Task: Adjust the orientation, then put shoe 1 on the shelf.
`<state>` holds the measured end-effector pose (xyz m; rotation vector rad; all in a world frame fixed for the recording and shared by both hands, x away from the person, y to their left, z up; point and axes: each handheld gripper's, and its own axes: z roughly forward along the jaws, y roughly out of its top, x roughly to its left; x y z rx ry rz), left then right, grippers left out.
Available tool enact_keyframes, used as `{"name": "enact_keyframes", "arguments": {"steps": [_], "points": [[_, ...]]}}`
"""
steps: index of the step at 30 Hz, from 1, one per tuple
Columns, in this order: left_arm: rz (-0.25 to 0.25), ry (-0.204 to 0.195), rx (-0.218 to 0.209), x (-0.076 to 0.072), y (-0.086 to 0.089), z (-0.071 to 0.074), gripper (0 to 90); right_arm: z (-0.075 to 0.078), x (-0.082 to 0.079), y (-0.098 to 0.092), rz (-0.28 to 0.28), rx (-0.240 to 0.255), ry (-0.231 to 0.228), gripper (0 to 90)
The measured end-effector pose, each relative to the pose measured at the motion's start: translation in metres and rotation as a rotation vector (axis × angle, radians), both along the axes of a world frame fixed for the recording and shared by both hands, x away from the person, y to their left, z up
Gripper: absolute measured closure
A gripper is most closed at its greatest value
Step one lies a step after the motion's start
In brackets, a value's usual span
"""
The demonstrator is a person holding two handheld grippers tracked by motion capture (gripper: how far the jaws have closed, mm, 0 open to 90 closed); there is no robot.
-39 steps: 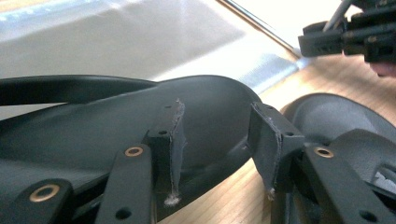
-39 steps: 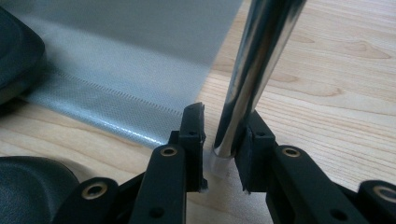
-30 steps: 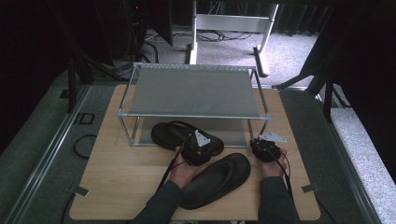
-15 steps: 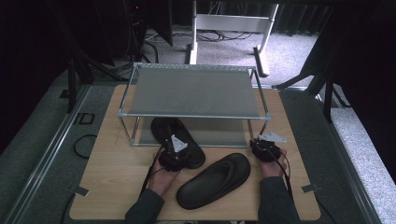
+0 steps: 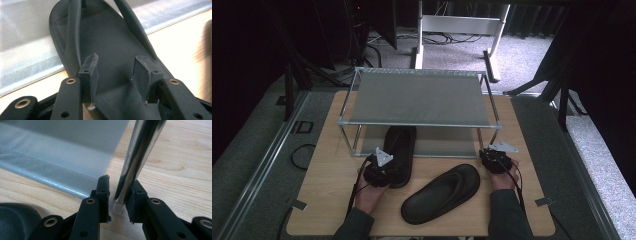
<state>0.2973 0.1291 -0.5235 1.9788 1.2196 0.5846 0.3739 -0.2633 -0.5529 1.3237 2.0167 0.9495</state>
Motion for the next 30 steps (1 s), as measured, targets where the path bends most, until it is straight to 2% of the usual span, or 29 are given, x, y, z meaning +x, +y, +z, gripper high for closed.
{"name": "enact_keyframes", "arguments": {"steps": [2, 5, 8, 9, 12, 14, 15, 16, 20, 24, 30], "points": [[0.000, -0.011, 0.006, -0.005, 0.000, 0.001, 51.0, 0.000, 0.000, 0.000, 0.000, 0.000, 0.000, 74.3], [0.003, -0.042, -0.010, -0.014, 0.002, 0.005, 44.3, 0.000, 0.000, 0.000, 0.000, 0.000, 0.001, 74.3], [0.017, -0.060, -0.016, -0.019, 0.004, 0.008, 38.0, 0.000, 0.000, 0.000, 0.001, 0.001, 0.001, 74.4], [0.030, -0.073, -0.024, -0.025, 0.006, 0.010, 38.0, 0.000, 0.000, 0.000, 0.001, 0.001, 0.001, 74.4], [0.026, -0.076, -0.033, -0.034, 0.009, 0.012, 28.5, 0.000, 0.000, 0.000, 0.000, 0.000, 0.001, 74.5], [0.024, -0.078, -0.029, -0.039, 0.010, 0.011, 26.6, 0.000, 0.000, 0.000, 0.000, 0.001, 0.001, 74.5], [0.023, -0.071, -0.028, -0.041, 0.010, 0.009, 19.3, 0.000, 0.000, 0.000, -0.001, 0.000, 0.001, 74.8], [0.021, -0.068, -0.027, -0.043, 0.010, 0.008, 18.0, 0.000, 0.000, 0.000, -0.002, 0.000, 0.001, 74.9], [-0.011, -0.037, -0.054, -0.047, 0.010, 0.002, 15.8, 0.000, 0.000, 0.000, -0.004, -0.001, 0.001, 75.9], [-0.020, -0.035, -0.042, -0.052, 0.008, -0.001, 13.8, 0.000, 0.000, -0.001, -0.006, -0.002, 0.000, 77.4], [-0.017, -0.007, -0.041, -0.054, 0.006, -0.008, 8.5, 0.000, 0.000, -0.001, -0.009, -0.003, -0.005, 78.6]]}}
